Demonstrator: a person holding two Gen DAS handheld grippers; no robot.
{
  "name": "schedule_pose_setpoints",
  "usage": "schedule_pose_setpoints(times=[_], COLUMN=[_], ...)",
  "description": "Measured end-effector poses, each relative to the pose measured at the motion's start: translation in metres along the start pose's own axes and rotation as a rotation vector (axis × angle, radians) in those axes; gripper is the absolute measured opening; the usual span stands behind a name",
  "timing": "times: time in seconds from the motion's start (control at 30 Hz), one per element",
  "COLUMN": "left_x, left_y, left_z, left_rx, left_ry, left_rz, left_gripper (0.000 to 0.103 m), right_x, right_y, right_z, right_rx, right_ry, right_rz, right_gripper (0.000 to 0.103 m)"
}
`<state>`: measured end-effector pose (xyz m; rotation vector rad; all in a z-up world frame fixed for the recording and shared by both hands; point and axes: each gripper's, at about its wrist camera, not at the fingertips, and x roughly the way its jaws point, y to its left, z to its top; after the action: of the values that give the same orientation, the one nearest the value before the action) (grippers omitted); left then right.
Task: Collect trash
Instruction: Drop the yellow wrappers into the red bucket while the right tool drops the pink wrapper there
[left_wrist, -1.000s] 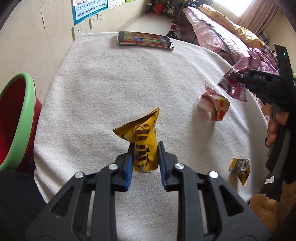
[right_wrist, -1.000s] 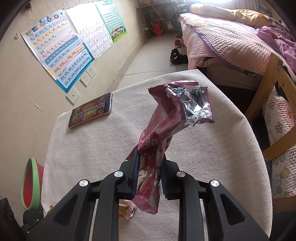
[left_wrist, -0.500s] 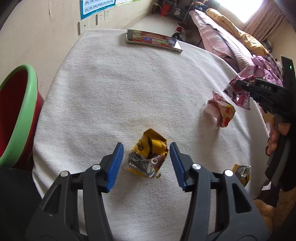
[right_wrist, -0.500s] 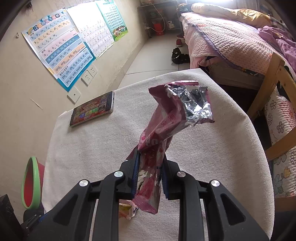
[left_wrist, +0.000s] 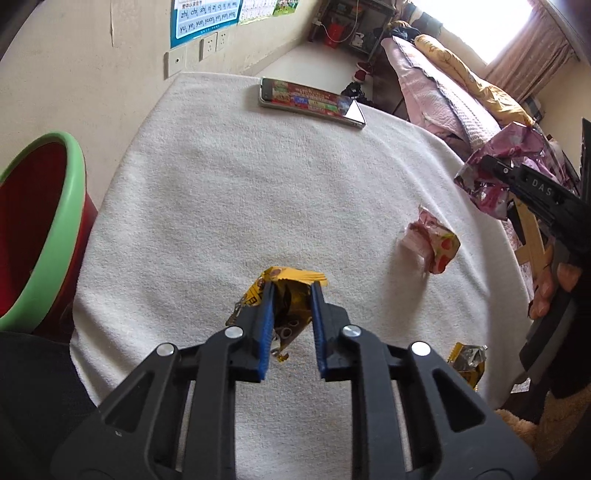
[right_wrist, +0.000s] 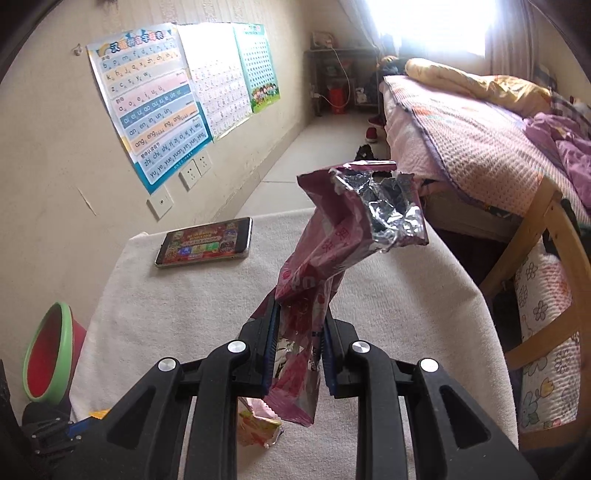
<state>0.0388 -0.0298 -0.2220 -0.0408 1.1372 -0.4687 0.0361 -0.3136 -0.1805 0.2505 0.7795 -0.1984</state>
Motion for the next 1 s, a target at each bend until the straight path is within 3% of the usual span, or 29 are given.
schedule_pose_setpoints(times=[0.43, 0.63, 0.9, 1.0], left_x=[-0.058, -0.08, -0.105, -0.109], left_y=[0.059, 0.102, 0.177, 0.201], left_z=[0.024, 0.031, 0.026, 0.023], left_rx=[-0.133, -0.204, -0.365, -0.415], left_ry=[-0.159, -0.215, -0.264, -0.272], left_rz=[0.075, 0.152, 0.237, 0.267], left_gripper=[0.018, 0.018, 0.018, 0.018], right_x=[-0.008, -0.015, -0.002, 0.006], right_y=[0.097, 0.168, 0.259, 0.295], right_z=[-0.026, -0.039, -0.033, -0.029], right_rx=[-0.238, -0.352, -0.362, -0.397], right_ry=[0.084, 0.132, 0.229, 0.253], right_rz=[0.207, 0.367, 0.621, 0.653], right_gripper=[0.022, 0.022, 0.023, 0.023])
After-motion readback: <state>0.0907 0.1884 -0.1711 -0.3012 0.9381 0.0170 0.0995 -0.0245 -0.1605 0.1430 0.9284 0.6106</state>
